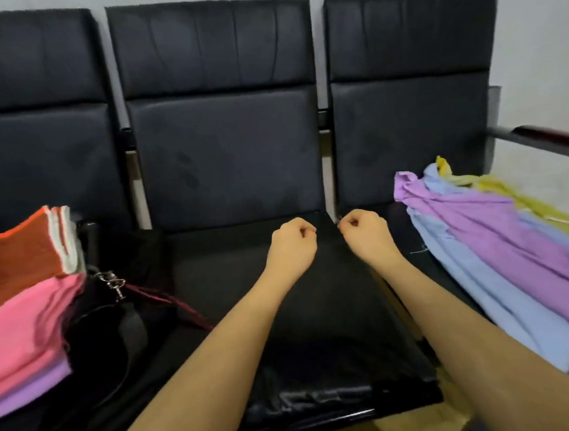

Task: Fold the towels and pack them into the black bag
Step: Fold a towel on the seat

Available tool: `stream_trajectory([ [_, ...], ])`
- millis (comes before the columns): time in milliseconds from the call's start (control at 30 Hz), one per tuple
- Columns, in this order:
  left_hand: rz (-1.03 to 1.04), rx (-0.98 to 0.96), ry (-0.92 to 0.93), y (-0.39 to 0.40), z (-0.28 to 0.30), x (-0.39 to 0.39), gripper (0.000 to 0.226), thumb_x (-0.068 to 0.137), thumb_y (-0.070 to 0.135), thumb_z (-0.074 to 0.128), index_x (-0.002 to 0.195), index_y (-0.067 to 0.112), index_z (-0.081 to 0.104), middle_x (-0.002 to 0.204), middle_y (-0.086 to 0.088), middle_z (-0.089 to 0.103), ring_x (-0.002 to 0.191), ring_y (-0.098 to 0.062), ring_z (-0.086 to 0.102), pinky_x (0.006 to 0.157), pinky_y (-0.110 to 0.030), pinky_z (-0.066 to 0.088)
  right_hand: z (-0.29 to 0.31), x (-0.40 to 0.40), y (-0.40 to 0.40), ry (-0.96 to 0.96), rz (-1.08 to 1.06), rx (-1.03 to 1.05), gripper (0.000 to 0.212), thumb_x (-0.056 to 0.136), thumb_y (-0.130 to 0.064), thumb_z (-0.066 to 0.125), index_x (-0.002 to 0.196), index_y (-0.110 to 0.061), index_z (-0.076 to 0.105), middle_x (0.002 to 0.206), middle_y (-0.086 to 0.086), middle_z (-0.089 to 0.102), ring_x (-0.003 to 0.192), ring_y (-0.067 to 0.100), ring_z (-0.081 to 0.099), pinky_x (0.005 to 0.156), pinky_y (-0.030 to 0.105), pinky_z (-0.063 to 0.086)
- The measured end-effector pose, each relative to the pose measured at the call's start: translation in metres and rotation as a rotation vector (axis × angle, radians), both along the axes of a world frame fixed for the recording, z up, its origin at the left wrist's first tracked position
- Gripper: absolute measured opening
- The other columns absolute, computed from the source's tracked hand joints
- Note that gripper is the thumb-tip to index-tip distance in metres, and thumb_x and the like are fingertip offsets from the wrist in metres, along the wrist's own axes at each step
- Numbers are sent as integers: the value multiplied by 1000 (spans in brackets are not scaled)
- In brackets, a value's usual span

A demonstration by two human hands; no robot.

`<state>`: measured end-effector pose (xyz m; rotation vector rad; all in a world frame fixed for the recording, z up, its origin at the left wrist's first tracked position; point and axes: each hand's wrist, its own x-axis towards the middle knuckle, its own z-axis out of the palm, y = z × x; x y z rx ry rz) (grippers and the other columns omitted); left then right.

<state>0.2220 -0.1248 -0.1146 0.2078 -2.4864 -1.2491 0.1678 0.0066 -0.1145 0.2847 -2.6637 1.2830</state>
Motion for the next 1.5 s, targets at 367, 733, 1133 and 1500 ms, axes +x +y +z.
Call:
stream_trajectory([
  [367, -330, 26, -119, 156, -35, -118, 25, 95, 8, 42, 107, 12, 64, 99, -3, 64, 90, -14, 59, 75, -23, 48, -56, -85, 158, -9, -450, -44, 20, 87, -5, 47, 97, 4, 63, 104, 23, 63, 99, 38, 57, 79, 36, 42],
  [733, -515, -579, -70, 247, -73, -189, 39, 94, 13, 41, 131, 19, 51, 134, -3, 53, 121, -26, 46, 91, -36, 36, -106, -104, 226, -62, -618, 274, 33, 83, -18, 62, 111, -2, 57, 118, 22, 51, 112, 40, 46, 91, 44, 36],
  [1133, -534, -230, -128, 255, -82, -190, 59, 95, 15, 31, 144, 47, 21, 82, 3, 52, 90, -24, 52, 89, -36, 35, -78, -103, 223, 225, -617, -100, 6, 99, -11, 41, 100, -8, 45, 86, 15, 61, 90, 37, 57, 87, 38, 31],
  [1500, -337, -276, 158, 220, -42, -169, 22, 93, 10, 44, 98, 14, 65, 90, -1, 67, 87, -25, 58, 86, -37, 40, -66, -83, 228, 213, -351, 118, 41, 92, -37, 54, 123, -12, 46, 114, 2, 57, 107, 29, 51, 91, 36, 27],
])
